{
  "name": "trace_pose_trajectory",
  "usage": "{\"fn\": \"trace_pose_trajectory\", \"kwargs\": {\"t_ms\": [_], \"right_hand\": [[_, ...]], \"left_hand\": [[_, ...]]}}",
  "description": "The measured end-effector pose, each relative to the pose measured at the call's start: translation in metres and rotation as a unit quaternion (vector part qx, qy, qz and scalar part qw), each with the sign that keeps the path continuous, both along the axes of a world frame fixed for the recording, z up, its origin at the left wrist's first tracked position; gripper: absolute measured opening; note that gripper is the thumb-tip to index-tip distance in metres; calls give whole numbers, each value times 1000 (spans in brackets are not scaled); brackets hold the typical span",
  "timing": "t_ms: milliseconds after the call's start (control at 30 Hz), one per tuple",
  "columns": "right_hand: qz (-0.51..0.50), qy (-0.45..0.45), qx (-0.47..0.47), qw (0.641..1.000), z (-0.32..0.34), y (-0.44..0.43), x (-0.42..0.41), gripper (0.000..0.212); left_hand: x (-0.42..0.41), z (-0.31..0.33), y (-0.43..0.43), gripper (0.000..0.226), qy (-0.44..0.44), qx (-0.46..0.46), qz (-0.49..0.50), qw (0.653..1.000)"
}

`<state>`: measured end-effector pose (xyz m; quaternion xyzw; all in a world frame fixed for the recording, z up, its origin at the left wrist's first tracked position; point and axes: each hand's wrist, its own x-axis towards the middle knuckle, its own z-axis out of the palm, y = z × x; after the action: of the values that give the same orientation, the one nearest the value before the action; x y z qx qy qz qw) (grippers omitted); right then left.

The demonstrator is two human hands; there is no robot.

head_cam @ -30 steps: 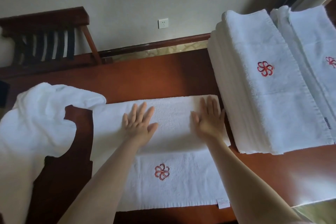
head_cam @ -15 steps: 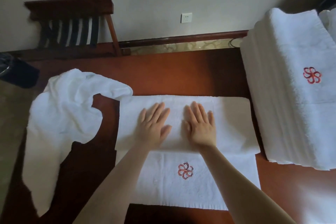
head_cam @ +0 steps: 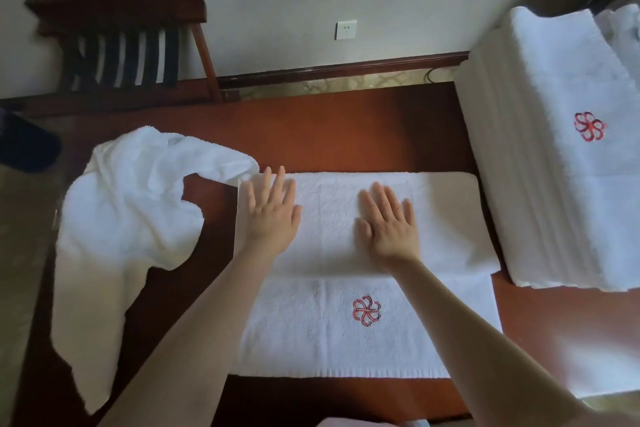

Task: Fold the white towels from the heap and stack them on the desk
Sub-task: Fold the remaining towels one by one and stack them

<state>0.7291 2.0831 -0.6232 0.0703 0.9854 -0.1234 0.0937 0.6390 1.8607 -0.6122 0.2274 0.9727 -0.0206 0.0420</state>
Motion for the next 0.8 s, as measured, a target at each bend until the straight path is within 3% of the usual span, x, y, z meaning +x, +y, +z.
{"fn": "trace_pose_trajectory", "kwargs": {"t_ms": [67,133,233,467,600,667,800], "right_hand": [[-6,6,-31,999,9,4,3,60],[-24,62,-53,996,18,13,19,52],[-23,125,-6,992,26,29,62,48],[-35,52,66,996,30,61,122,48],[-58,53,90,993,39,67,120,26],[-88,52,86,991,47,67,112,12],[-172,123,30,977,72,71,84,10]], "left_hand": [[19,6,2,39,35,114,-72,990],[39,7,-4,43,42,158,-141,976],[56,10,-21,50,19,136,-179,974],[73,27,-43,41,-10,51,-184,982],[82,38,-47,32,29,-11,-153,988],[82,45,-47,33,39,-16,-120,992],[59,75,-39,37,62,5,-59,996]]}}
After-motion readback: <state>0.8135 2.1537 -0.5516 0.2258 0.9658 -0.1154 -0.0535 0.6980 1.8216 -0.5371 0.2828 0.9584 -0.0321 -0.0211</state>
